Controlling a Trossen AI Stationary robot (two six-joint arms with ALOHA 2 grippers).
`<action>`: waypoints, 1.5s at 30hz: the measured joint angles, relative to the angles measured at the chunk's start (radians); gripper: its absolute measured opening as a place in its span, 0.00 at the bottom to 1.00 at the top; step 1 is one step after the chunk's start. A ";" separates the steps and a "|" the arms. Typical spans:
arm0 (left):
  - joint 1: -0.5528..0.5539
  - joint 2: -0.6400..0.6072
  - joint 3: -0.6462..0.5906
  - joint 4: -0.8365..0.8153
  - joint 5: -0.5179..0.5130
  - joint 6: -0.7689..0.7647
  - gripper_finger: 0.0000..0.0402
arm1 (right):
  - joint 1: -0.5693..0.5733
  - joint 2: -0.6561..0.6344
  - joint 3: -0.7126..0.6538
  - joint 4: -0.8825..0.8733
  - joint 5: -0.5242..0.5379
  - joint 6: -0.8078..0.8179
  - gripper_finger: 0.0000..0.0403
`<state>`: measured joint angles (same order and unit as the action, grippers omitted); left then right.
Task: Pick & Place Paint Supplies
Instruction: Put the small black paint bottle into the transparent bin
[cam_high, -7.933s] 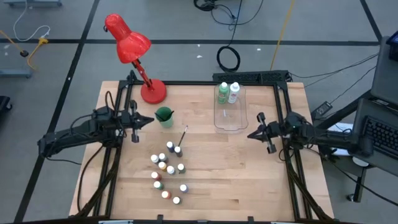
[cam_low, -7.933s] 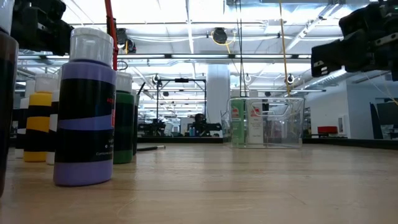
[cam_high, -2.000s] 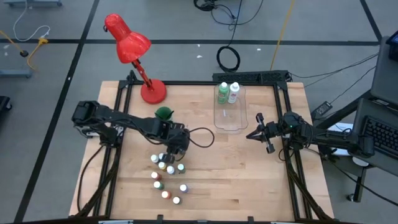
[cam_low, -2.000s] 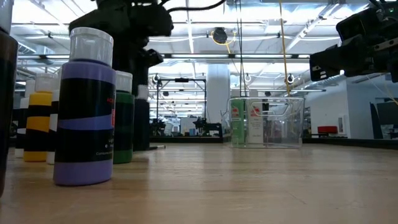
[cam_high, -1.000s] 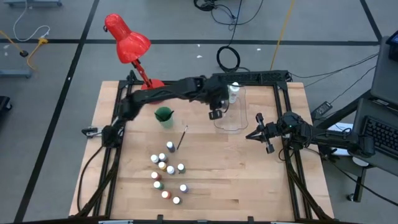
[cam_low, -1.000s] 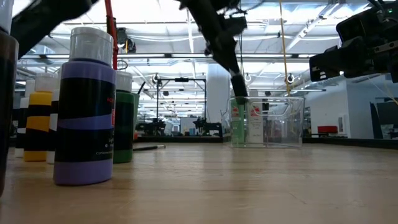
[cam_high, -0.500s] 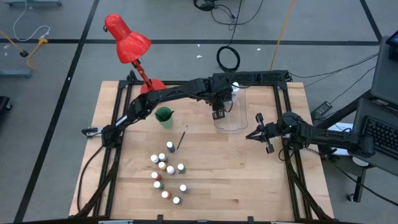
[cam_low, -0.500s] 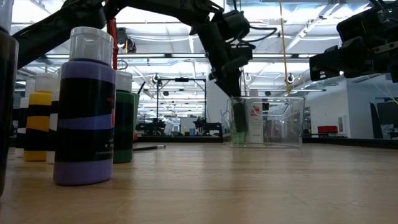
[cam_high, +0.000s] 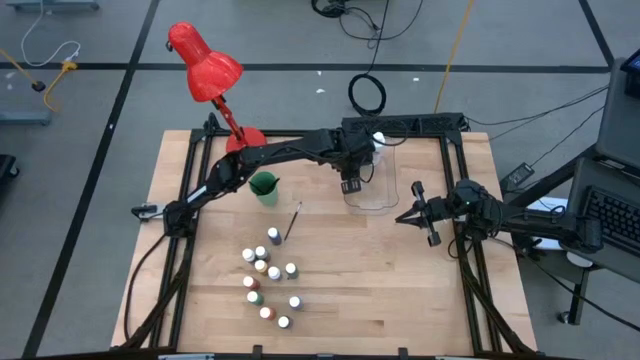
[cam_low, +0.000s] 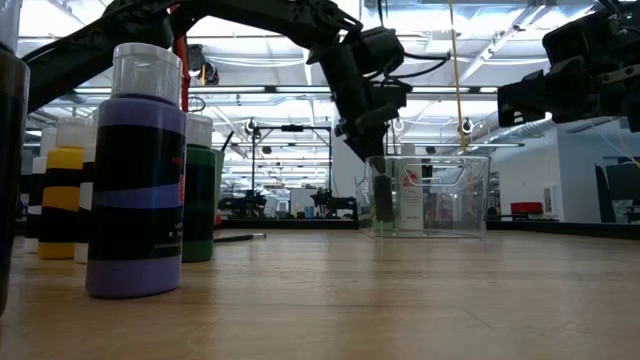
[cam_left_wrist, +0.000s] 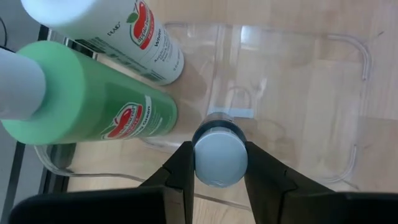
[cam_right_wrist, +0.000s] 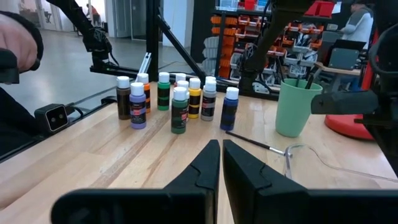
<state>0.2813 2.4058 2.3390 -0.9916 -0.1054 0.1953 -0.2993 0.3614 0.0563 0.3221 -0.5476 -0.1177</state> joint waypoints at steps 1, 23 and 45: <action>0.000 0.000 0.000 0.000 0.001 0.004 0.24 | 0.000 0.000 0.000 0.000 0.000 -0.004 0.04; 0.007 0.007 0.000 0.014 0.072 -0.029 0.36 | 0.000 0.000 0.000 0.002 0.000 -0.031 0.04; 0.002 -0.037 -0.001 -0.106 0.055 -0.006 0.38 | 0.000 0.000 0.000 -0.002 -0.003 -0.033 0.04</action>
<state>0.2837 2.3691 2.3381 -1.0978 -0.0505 0.1898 -0.2995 0.3614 0.0559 0.3204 -0.5507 -0.1503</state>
